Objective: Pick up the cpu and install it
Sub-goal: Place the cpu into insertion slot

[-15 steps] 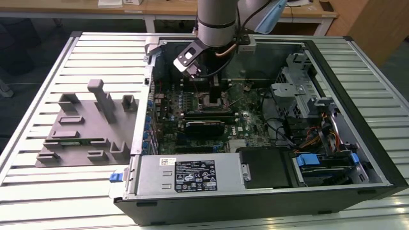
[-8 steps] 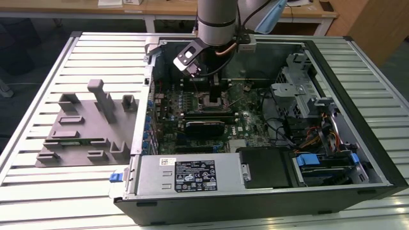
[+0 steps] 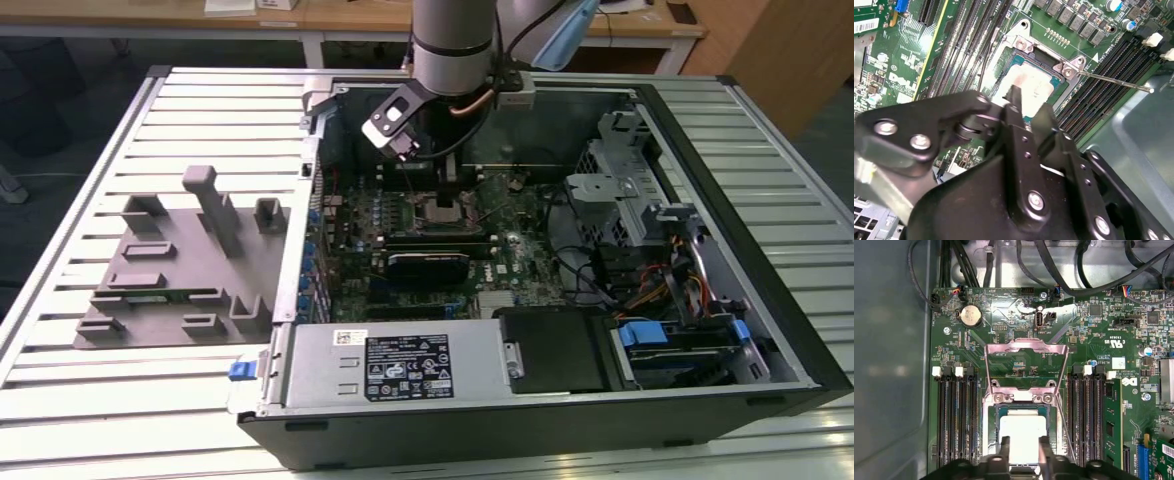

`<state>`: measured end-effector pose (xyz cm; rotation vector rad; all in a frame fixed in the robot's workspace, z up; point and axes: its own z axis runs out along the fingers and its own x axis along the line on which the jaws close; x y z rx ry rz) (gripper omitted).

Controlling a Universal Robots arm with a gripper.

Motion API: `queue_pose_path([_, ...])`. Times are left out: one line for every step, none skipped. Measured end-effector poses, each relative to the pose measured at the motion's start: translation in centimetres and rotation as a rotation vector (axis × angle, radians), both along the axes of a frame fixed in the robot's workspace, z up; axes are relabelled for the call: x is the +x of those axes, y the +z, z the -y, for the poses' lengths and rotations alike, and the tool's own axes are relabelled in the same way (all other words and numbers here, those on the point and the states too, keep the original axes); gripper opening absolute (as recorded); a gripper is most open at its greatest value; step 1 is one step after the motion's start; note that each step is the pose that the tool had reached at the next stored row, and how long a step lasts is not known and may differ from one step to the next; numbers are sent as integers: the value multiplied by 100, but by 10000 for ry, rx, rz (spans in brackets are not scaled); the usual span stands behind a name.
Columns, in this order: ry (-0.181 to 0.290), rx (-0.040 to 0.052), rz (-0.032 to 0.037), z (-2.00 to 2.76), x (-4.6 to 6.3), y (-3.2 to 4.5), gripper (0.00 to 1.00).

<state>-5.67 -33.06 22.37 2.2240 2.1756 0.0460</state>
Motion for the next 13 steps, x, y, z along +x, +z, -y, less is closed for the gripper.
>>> queue_pose_path([1, 0, -1, 0, 0, 0, 30])
queue_pose_path([0, 0, 0, 0, 0, 0, 30])
queue_pose_path([0, 0, 0, 0, 0, 0, 24])
queue_pose_path([0, 1, 0, 0, 0, 0, 24])
queue_pose_path([0, 1, 0, 0, 0, 0, 18])
queue_pose_path([1, 2, 0, 0, 0, 0, 13])
queue_pose_path([0, 2, 0, 0, 0, 0, 11])
queue_pose_path([1, 2, 0, 0, 0, 0, 11])
queue_pose_path([0, 3, 0, 0, 0, 0, 11])
queue_pose_path([0, 3, 0, 0, 0, 0, 11])
queue_pose_path([0, 3, 0, 0, 0, 0, 11])
queue_pose_path([1, 4, 0, 0, 1, 0, 11])
queue_pose_path([2, 3, -1, 0, 8, 0, 11])
